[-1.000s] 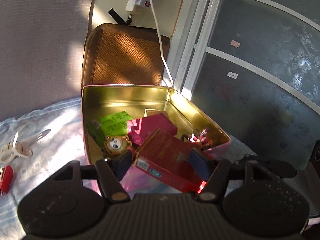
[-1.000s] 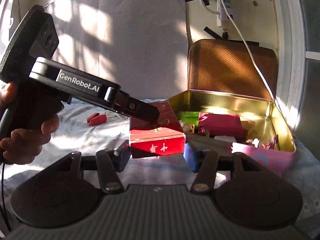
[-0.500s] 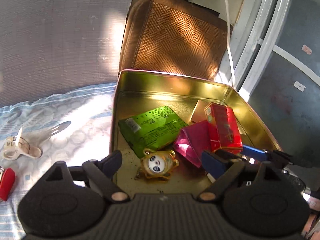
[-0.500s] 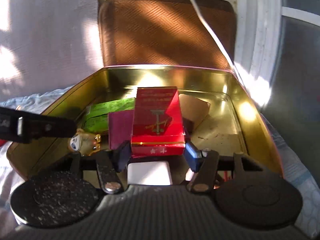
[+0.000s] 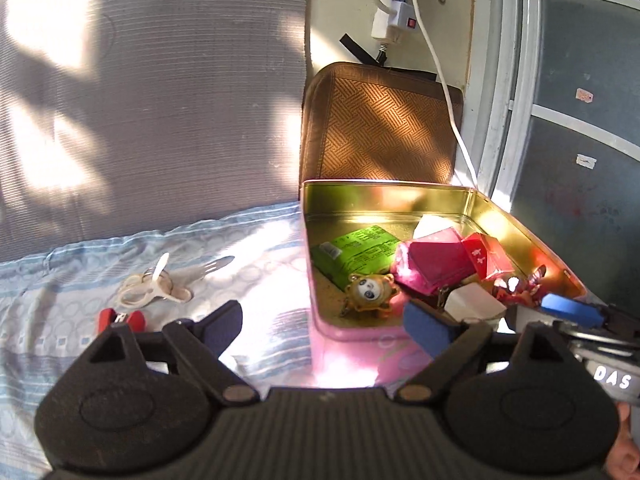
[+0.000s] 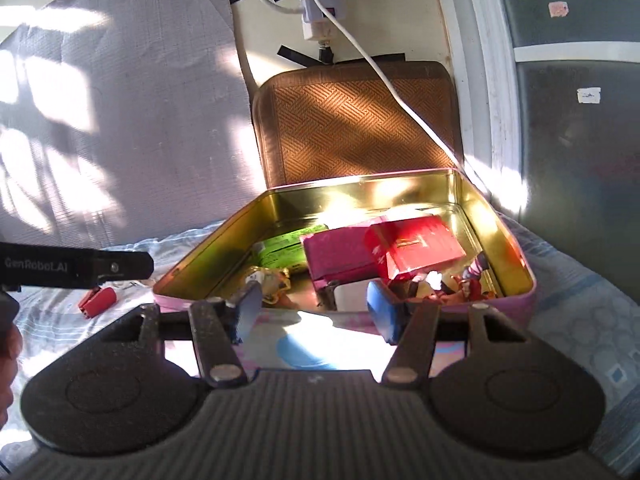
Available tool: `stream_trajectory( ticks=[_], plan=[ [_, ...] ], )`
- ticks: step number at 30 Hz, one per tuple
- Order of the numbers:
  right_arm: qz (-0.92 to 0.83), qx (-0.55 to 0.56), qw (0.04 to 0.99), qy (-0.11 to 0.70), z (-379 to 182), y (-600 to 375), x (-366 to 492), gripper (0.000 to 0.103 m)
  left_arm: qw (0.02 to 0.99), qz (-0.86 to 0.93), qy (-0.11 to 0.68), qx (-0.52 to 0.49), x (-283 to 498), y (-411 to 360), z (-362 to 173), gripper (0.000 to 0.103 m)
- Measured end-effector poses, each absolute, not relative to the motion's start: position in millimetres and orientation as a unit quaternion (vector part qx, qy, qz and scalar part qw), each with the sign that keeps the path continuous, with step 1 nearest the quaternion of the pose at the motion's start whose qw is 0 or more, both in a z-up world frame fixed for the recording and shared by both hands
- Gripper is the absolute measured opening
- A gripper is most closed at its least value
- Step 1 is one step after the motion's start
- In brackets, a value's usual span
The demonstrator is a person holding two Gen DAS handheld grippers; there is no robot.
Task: Organize rigid objects
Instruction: 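Reach the right tool to the red stapler and grasp it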
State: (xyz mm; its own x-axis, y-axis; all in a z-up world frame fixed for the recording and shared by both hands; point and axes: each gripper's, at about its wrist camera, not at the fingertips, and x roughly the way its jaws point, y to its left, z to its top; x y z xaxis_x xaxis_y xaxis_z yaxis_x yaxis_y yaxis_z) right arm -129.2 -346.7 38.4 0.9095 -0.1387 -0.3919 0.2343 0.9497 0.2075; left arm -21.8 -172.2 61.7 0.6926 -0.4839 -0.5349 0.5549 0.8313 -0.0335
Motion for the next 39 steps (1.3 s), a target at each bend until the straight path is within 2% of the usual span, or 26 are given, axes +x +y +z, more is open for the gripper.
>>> stream_trajectory(
  ticks=[9,19,25,33,35,38,39],
  plan=[
    [-0.023,0.085,0.978,0.189,53.2,-279.6,-111.3,0.061,0.941,-0.175,0.28,0.077,-11.3,-93.5,37.8,0.09],
    [0.047,0.039,0.971,0.231,46.3,-212.1,-69.1,0.061,0.949,-0.066,0.303,0.055,24.5,-7.5,5.9,0.089],
    [0.081,0.043,0.956,0.278,32.0,-183.8,-9.4,0.06,0.94,-0.061,0.334,-0.015,44.9,24.3,-5.3,0.087],
    [0.098,0.135,0.925,0.34,-1.4,-150.0,95.4,0.06,0.945,-0.034,0.323,-0.039,53.3,44.7,0.1,0.087],
    [0.095,0.123,0.923,0.351,-12.6,-136.3,115.3,0.062,0.944,-0.037,0.326,-0.036,54.3,43.5,-1.4,0.086],
    [0.081,0.066,0.935,0.338,-14.5,-123.5,112.8,0.045,0.943,-0.044,0.329,-0.031,54.8,41.7,-3.2,0.085],
    [0.09,0.07,0.934,0.339,-13.4,-126.5,107.4,0.044,0.942,-0.048,0.329,-0.032,54.7,41.6,-3.3,0.085]
  ],
)
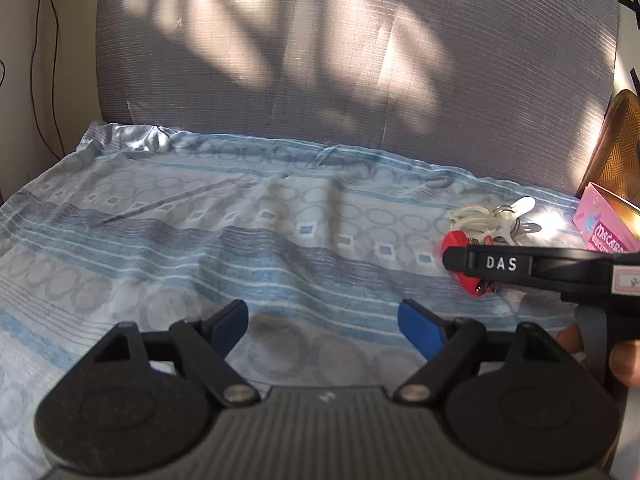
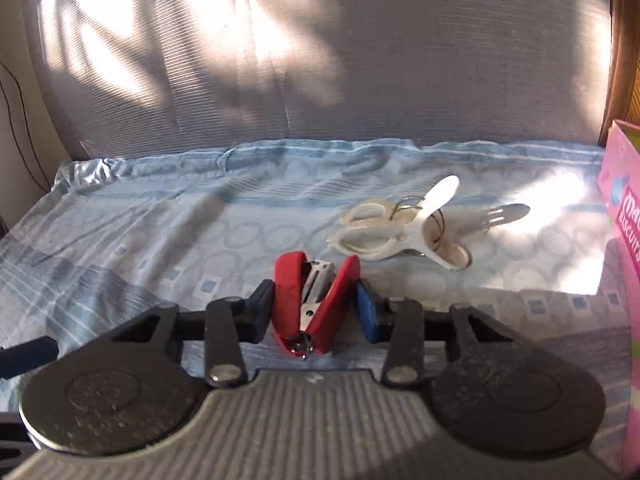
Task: Organize rigid objects
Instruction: 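Reach the right tool to the red stapler and grasp it, then carry the red stapler in the right tool and release it into the tin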
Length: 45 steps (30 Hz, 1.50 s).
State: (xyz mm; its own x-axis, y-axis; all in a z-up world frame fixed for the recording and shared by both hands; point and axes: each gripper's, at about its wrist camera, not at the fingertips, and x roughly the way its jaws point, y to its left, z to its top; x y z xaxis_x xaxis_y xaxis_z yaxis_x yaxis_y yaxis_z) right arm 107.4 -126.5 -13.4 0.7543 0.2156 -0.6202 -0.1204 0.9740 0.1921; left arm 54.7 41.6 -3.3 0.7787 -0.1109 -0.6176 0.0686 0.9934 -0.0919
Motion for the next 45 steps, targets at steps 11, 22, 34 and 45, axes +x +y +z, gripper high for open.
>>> stream_trajectory(
  ticks=[11,22,34,45],
  plan=[
    [0.137,0.001,0.929,0.343,1.5,-226.8,-93.9,0.044,0.884,-0.314,0.346,-0.024,24.9,-11.2,-10.5,0.084],
    [0.011,0.047,0.953,0.301,-10.9,-289.0,-204.2,0.048,0.747,-0.512,0.424,-0.034,-57.7,-141.1,-3.5,0.074],
    [0.018,0.052,0.972,0.23,4.1,-293.6,-192.9,0.036,0.761,-0.503,0.409,-0.019,-56.8,-175.0,23.5,0.054],
    [-0.041,0.035,0.984,0.17,39.4,-339.7,-86.4,0.037,0.803,-0.481,0.352,-0.004,20.0,-245.1,71.3,0.058]
  ],
)
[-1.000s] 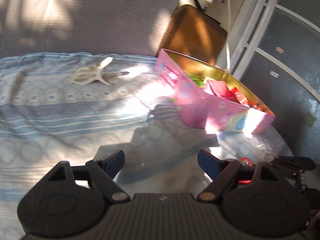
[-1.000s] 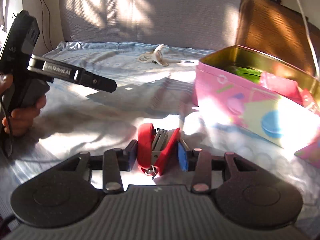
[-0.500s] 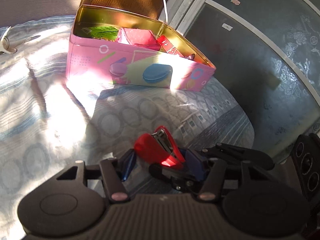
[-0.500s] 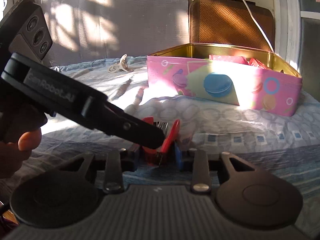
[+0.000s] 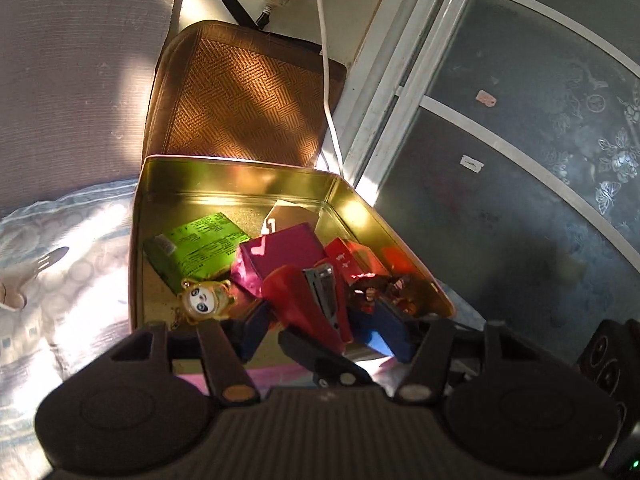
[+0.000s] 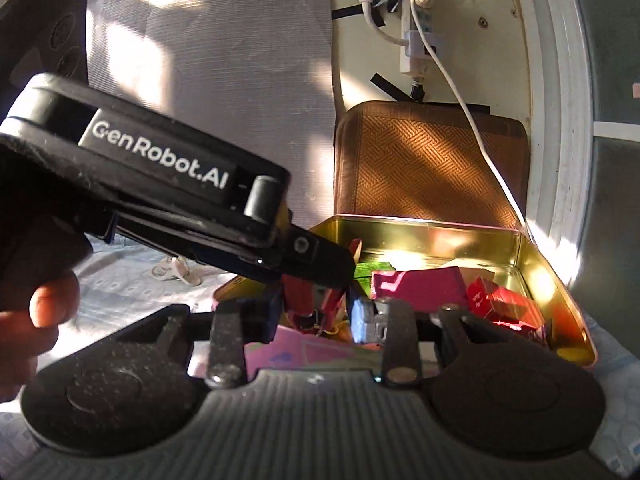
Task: Organize rigid objects
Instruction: 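Carry the red stapler in the right tool and release it into the tin, then reach the right tool to the white clip with keys and grasp it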
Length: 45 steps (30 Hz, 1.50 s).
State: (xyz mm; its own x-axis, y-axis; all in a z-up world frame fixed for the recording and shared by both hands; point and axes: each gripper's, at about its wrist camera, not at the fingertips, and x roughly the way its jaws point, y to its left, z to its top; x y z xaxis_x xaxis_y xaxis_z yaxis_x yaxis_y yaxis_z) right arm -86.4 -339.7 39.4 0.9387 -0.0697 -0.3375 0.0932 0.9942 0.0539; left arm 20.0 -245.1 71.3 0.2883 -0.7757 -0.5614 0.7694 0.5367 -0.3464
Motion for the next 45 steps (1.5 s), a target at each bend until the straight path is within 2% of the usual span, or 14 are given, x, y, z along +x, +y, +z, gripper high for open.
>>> stream_trajectory(
  ticks=[5,7,8,9,13,19,27,32,39,45],
  plan=[
    [-0.07,0.048,0.973,0.217,20.4,-348.8,-66.4,0.038,0.807,-0.45,0.382,0.007,35.6,-259.9,45.1,0.06],
    [-0.085,0.058,0.973,0.205,20.9,-346.4,-76.0,0.039,0.808,-0.445,0.387,0.005,33.3,-253.9,38.7,0.06],
    [-0.087,0.065,0.974,0.197,22.7,-344.4,-83.8,0.04,0.807,-0.449,0.383,-0.002,30.9,-246.4,37.8,0.065],
    [-0.087,0.069,0.976,0.19,24.0,-342.2,-90.7,0.043,0.81,-0.45,0.376,-0.007,27.8,-237.2,38.6,0.066],
    [-0.066,0.088,0.98,0.165,21.6,-321.3,-125.3,0.044,0.825,-0.448,0.344,-0.011,17.5,-195.0,44.7,0.066],
    [0.009,0.111,0.97,0.216,6.1,-284.6,-127.3,0.044,0.859,-0.387,0.335,-0.025,26.9,-112.1,37.2,0.068],
    [0.037,0.091,0.959,0.265,-6.0,-248.5,-103.6,0.044,0.919,-0.195,0.344,0.017,64.4,-32.8,2.5,0.068],
    [0.046,0.074,0.959,0.268,3.9,-235.1,-75.8,0.044,0.925,-0.174,0.338,-0.006,71.3,-14.9,-6.7,0.073],
    [0.058,0.053,0.964,0.256,27.3,-210.7,3.0,0.044,0.925,-0.157,0.344,-0.029,77.4,-3.3,-6.5,0.073],
    [0.039,0.137,0.942,0.305,11.4,-195.1,113.6,0.047,0.929,-0.121,0.347,-0.041,83.9,6.0,-6.0,0.075]
  ],
)
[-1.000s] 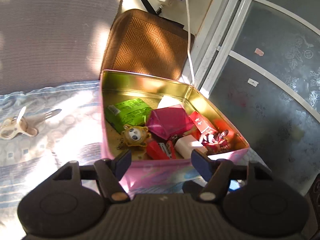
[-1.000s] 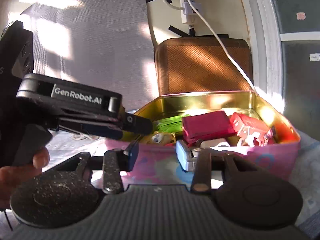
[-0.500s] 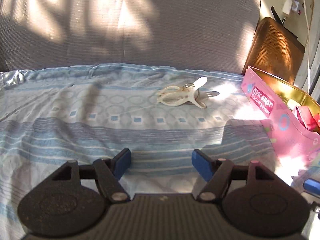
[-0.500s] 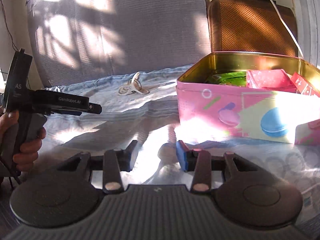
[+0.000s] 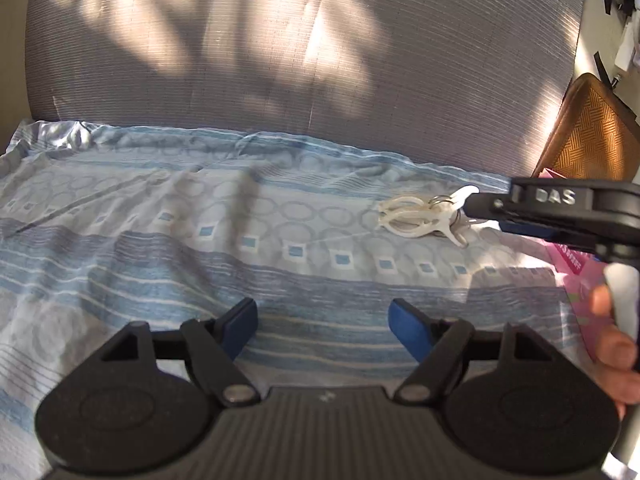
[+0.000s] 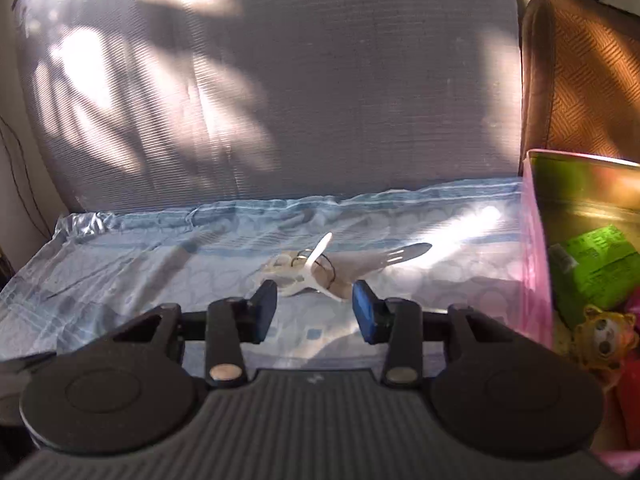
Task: Organize rigid objects
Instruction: 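Reach the right tool to the white clip with keys and grasp it, then carry the white clip in the right tool and release it into the tin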
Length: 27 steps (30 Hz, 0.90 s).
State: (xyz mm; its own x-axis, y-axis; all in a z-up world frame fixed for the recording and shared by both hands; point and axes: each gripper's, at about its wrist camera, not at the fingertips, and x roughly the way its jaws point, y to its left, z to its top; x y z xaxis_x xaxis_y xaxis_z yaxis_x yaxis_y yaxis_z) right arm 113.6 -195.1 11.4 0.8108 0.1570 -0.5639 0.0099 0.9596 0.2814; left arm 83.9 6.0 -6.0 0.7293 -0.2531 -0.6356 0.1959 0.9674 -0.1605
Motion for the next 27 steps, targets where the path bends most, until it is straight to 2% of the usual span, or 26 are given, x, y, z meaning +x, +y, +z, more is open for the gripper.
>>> stream_trajectory(
  ticks=[4,5,9,13,14,15,16,17,23,27],
  plan=[
    [0.026,0.236,0.906,0.351,-16.3,-201.7,166.1,0.049,0.927,-0.119,0.352,-0.048,88.1,8.6,-5.2,0.077],
    [0.024,0.24,0.906,0.349,-16.3,-201.8,166.6,0.045,0.926,-0.121,0.354,-0.055,89.5,10.7,-4.4,0.077],
    [0.047,0.169,0.925,0.337,-4.4,-184.8,135.4,0.042,0.919,-0.128,0.361,-0.096,94.7,21.9,-2.4,0.078],
    [0.097,0.089,0.943,0.307,4.9,-174.0,61.9,0.042,0.919,-0.129,0.36,-0.094,93.9,21.6,-2.3,0.079],
    [0.115,0.066,0.945,0.3,7.9,-174.0,35.5,0.033,0.92,-0.13,0.358,-0.087,92.9,19.3,-2.6,0.08],
    [0.124,0.048,0.944,0.301,9.9,-175.5,11.7,0.019,0.921,-0.131,0.357,-0.079,91.5,16.3,-3.1,0.082],
    [0.127,0.034,0.945,0.299,10.8,-178.7,-10.7,0.012,0.923,-0.132,0.356,-0.069,89.8,13.1,-3.5,0.083],
    [0.131,0.024,0.947,0.293,12.0,-186.3,-39.7,0.009,0.923,-0.136,0.354,-0.061,87.9,10.0,-3.8,0.083],
    [0.115,0.015,0.948,0.297,7.9,-219.5,-142.3,0.011,0.9,-0.232,0.361,-0.078,73.7,-2.4,-3.7,0.085],
    [0.088,0.041,0.95,0.297,7.2,-230.6,-136.6,0.015,0.896,-0.234,0.365,-0.097,68.2,-3.7,-4.2,0.085]
  ],
)
